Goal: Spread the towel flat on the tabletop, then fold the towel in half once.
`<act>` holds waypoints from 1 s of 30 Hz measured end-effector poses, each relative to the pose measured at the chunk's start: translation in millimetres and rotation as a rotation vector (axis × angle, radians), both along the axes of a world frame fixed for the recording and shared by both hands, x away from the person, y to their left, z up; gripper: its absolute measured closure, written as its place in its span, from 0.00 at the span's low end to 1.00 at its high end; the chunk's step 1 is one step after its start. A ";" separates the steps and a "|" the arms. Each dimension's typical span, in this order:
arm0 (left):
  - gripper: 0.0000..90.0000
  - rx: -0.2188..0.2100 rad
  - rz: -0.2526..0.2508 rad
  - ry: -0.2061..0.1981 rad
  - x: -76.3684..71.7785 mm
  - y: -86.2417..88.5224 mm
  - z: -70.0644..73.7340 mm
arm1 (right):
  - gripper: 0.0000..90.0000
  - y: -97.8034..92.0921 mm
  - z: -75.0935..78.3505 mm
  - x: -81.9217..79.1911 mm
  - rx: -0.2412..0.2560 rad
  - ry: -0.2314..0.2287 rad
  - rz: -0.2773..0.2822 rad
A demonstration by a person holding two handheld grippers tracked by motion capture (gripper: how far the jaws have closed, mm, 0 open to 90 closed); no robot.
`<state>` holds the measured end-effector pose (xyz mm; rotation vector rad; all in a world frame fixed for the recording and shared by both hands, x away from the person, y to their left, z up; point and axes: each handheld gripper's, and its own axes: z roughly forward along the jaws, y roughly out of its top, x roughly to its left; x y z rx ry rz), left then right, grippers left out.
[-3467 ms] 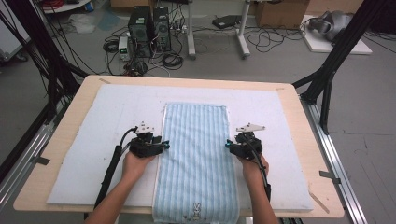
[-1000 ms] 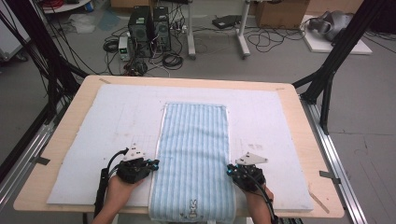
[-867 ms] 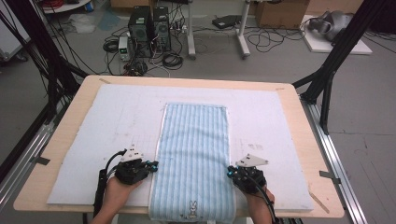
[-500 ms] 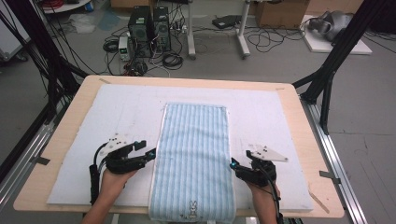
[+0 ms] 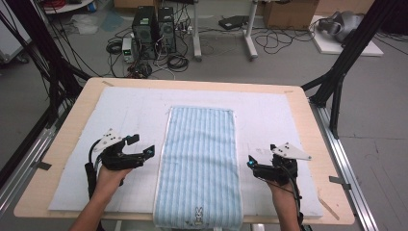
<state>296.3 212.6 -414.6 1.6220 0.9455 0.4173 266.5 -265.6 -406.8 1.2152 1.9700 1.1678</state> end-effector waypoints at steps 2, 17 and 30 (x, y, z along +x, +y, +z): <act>0.18 -0.007 0.003 0.004 -0.1 0.7 0.6 | 0.12 0.3 1.6 -0.6 0.008 -0.007 0.005; 0.18 0.008 -0.010 0.007 15.0 4.1 12.1 | 0.12 3.5 1.3 10.1 0.022 0.018 0.024; 0.18 -0.019 0.004 0.059 37.2 6.5 6.8 | 0.12 7.5 4.9 37.9 0.032 0.072 0.045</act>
